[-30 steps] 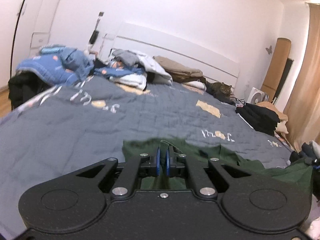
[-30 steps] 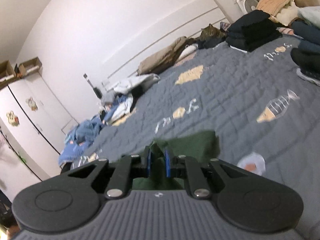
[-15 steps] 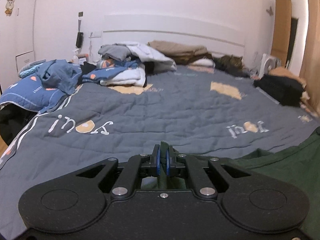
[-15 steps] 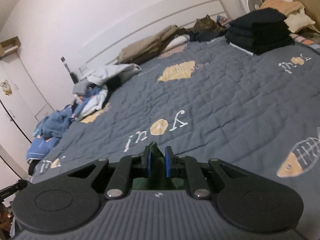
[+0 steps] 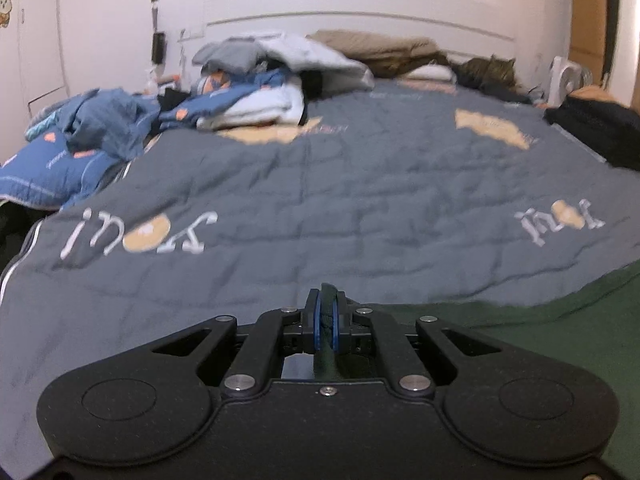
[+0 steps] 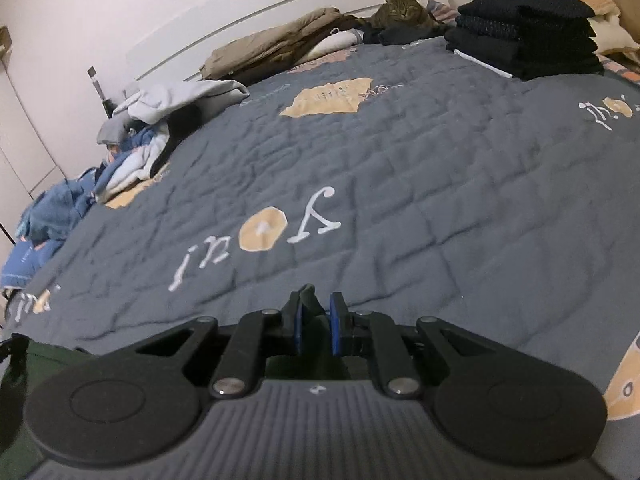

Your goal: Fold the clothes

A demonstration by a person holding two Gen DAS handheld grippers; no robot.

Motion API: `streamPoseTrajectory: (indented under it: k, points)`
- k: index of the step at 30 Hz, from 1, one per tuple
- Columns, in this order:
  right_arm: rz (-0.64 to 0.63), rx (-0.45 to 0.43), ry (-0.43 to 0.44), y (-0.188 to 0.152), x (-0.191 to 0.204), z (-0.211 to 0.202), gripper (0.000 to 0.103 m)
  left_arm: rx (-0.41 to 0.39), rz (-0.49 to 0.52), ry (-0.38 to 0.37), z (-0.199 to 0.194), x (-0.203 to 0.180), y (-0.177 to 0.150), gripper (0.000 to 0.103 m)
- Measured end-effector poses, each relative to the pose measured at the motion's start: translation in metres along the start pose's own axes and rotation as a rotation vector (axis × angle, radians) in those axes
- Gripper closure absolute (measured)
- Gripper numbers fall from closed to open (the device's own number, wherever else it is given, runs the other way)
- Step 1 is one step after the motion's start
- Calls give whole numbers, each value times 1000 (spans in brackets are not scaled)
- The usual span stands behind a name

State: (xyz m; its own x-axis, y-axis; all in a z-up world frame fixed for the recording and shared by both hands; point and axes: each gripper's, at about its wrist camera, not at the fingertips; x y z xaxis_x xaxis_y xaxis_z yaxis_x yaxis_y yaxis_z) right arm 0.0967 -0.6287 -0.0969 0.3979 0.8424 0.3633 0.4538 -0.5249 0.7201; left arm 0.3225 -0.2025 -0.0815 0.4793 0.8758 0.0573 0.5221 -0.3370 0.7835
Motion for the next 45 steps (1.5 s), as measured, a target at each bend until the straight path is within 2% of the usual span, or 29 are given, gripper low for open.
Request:
streamPoseTrajectory:
  k: [2,3,5,6,9,12,15,18,25,33,36,45]
  points:
    - [-34,-35,-15,-1,1,-2,86,10,-27,11,-2,5,-2,92]
    - [-37,-55,-17,0,2,-8,85,10,-50,19,-7,9,-1,83]
    - [-10,-72,-1,7,1,-24,75,-18,-92,33,-25,19,1,66]
    - [0,-83,7,7,1,-34,69,-34,-113,24,-37,21,0,66]
    - [5,-127,36,0,7,-72,63,-80,-176,-19,-76,28,-4,66]
    - [36,-141,80,-21,14,-106,59,-120,-243,-71,-121,25,-24,66]
    - [77,-123,118,-53,23,-134,56,-133,-312,-105,-156,22,-52,66]
    - [120,-82,134,-80,34,-154,55,-116,-370,-104,-181,21,-80,65]
    - [96,-88,156,-131,58,-197,53,-62,-373,-7,-218,25,-135,66]
    - [160,-61,170,-158,64,-209,51,-30,-300,-35,-230,22,-167,66]
    - [178,-36,215,-163,77,-200,50,-21,-306,-48,-226,22,-169,66]
    - [43,81,343,-184,143,-164,49,-10,-262,-60,-214,18,-175,66]
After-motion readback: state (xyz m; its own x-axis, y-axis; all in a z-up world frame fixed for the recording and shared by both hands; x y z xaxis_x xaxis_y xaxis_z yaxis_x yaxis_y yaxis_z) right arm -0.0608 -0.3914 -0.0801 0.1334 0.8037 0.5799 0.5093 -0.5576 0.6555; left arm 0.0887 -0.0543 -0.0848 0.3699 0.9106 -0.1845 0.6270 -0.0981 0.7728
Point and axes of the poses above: each gripper's, at about its wrist camera, not at the fingertips, and z roughly the way its jaws point, x to its left, y to its top, and after that the axes turned 3 degrees about y, right-handed
